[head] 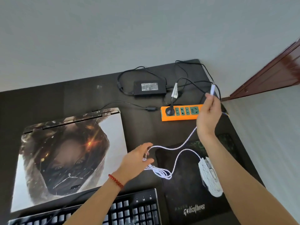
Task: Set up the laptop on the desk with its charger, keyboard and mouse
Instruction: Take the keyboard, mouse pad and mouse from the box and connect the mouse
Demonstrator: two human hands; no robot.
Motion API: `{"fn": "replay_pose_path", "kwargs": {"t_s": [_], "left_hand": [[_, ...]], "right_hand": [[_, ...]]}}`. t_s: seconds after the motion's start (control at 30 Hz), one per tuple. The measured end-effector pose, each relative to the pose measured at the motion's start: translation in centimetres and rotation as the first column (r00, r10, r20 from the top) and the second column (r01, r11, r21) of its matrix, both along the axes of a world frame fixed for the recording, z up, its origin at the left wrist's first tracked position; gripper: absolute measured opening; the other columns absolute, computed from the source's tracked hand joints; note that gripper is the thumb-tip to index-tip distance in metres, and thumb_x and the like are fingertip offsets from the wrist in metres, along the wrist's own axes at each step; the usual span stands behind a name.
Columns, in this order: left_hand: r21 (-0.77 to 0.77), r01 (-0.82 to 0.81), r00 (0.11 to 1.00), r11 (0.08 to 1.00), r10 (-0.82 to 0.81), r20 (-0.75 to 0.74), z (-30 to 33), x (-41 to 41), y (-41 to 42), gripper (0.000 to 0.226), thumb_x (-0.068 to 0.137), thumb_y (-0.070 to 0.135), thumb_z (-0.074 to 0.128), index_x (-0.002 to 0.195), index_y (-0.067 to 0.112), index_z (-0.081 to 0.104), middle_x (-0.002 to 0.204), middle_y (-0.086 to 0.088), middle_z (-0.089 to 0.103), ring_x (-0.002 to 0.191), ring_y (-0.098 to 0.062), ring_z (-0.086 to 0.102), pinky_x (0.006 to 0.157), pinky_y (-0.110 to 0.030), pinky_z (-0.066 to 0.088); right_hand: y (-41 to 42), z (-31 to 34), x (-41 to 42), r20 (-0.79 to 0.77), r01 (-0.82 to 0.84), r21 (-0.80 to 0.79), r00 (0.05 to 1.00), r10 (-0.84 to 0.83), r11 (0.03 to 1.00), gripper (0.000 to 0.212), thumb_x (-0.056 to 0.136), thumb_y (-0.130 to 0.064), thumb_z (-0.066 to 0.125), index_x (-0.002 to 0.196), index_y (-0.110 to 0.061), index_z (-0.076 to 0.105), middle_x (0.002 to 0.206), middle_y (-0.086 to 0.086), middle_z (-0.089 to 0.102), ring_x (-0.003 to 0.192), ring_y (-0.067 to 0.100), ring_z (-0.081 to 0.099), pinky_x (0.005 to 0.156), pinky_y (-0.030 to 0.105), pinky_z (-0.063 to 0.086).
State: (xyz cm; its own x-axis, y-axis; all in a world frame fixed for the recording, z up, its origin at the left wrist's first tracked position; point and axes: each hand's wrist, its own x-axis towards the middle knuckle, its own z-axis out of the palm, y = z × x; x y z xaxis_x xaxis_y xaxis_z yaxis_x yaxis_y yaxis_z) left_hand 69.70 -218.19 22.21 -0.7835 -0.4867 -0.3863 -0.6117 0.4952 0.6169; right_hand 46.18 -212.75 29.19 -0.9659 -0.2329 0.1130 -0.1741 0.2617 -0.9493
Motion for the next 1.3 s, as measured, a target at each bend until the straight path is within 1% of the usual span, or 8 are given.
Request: {"fn": "replay_pose_path", "kwargs": {"t_s": [0.2, 0.3, 0.4, 0.53, 0.67, 0.9, 1.07, 1.3], "left_hand": [[0.254, -0.452, 0.878, 0.855, 0.476, -0.041, 1.2, -5.3, -4.3, 0.015, 0.089, 0.006, 0.052, 0.087, 0.003, 0.066, 0.066, -0.007, 0.063, 0.046, -0.006, 0.056, 0.055, -0.023, 0.048], [0.156, -0.584, 0.701, 0.796, 0.592, -0.397, 4.4, -7.3, -6.9, 0.022, 0.087, -0.002, 0.049, 0.1, 0.008, 0.064, 0.093, -0.009, 0.064, 0.075, -0.013, 0.061, 0.073, -0.02, 0.048], [-0.013, -0.456, 0.701, 0.89, 0.35, -0.621, 6.9, -8.4, -7.7, 0.049, 0.085, -0.007, 0.042, 0.13, 0.012, 0.047, 0.131, 0.0, 0.045, 0.117, -0.015, 0.049, 0.093, -0.014, 0.041], [-0.327, -0.37, 0.919, 0.869, 0.291, -0.265, 4.9, -5.7, -7.9, 0.063, 0.086, 0.005, 0.045, 0.144, 0.022, 0.024, 0.152, -0.007, 0.024, 0.137, -0.028, 0.026, 0.106, -0.048, 0.027], [-0.349, -0.485, 0.825, 0.801, 0.552, 0.119, 0.5, 0.9, -6.2, 0.054, 0.093, 0.027, 0.042, 0.143, 0.025, 0.022, 0.154, -0.008, 0.018, 0.14, -0.031, 0.012, 0.111, -0.056, 0.013], [-0.446, -0.499, 0.797, 0.743, 0.595, 0.1, -3.0, 5.0, -3.1, 0.051, 0.094, 0.035, 0.039, 0.142, 0.025, 0.028, 0.155, -0.009, 0.017, 0.144, -0.029, 0.005, 0.114, -0.054, -0.001], [-0.526, -0.536, 0.759, 0.66, 0.65, 0.042, -3.7, 4.5, -2.5, 0.059, 0.085, 0.043, 0.024, 0.137, 0.022, 0.04, 0.15, -0.011, 0.03, 0.141, -0.031, 0.018, 0.113, -0.055, 0.006], [-0.544, -0.611, 0.694, 0.575, 0.72, -0.018, -4.6, 3.5, -2.6, 0.053, 0.083, 0.035, 0.03, 0.133, 0.02, 0.044, 0.15, -0.01, 0.031, 0.142, -0.031, 0.017, 0.112, -0.057, 0.006]], "right_hand": [[1.4, -2.6, 0.7, 0.051, -0.325, 0.097, 0.946, 0.321, 0.941, 0.02, 0.098, -0.017, 0.037, 0.107, -0.004, 0.049, 0.063, 0.003, 0.043, 0.054, 0.016, 0.039, 0.053, 0.035, 0.035], [1.2, -2.0, 0.3, -0.056, -0.337, 0.125, 0.937, 0.346, 0.933, 0.02, 0.098, -0.014, 0.036, 0.106, -0.002, 0.049, 0.073, 0.009, 0.051, 0.062, 0.018, 0.046, 0.06, 0.026, 0.041], [0.4, -1.1, 0.1, -0.155, -0.297, 0.101, 0.938, 0.31, 0.949, 0.022, 0.097, -0.007, 0.035, 0.109, 0.005, 0.048, 0.081, 0.009, 0.055, 0.072, 0.018, 0.052, 0.062, 0.01, 0.036], [-0.9, -0.7, 1.7, -0.288, -0.425, 0.205, 0.835, 0.469, 0.882, 0.026, 0.094, -0.008, 0.034, 0.108, 0.005, 0.052, 0.083, 0.013, 0.05, 0.069, 0.018, 0.046, 0.064, 0.016, 0.034], [-1.5, -3.0, 5.7, -0.285, -0.555, 0.478, 0.636, 0.717, 0.681, 0.03, 0.093, -0.014, 0.038, 0.113, -0.002, 0.056, 0.085, 0.017, 0.054, 0.072, 0.032, 0.049, 0.065, 0.041, 0.04], [-0.9, -9.6, 12.0, -0.048, -0.65, 0.693, 0.39, 0.92, 0.311, 0.027, 0.096, -0.017, 0.042, 0.121, -0.013, 0.052, 0.084, 0.01, 0.062, 0.075, 0.032, 0.055, 0.065, 0.038, 0.033], [-1.0, -11.2, 13.5, -0.014, -0.576, 0.77, 0.417, 0.909, 0.276, 0.019, 0.095, -0.021, 0.044, 0.106, -0.015, 0.058, 0.084, 0.007, 0.061, 0.074, 0.03, 0.056, 0.063, 0.035, 0.029], [-1.3, -12.1, 13.5, -0.196, -0.573, 0.611, 0.559, 0.806, 0.546, 0.008, 0.079, -0.011, 0.065, 0.085, -0.015, 0.068, 0.084, 0.01, 0.061, 0.076, 0.031, 0.059, 0.068, 0.039, 0.044]]}}
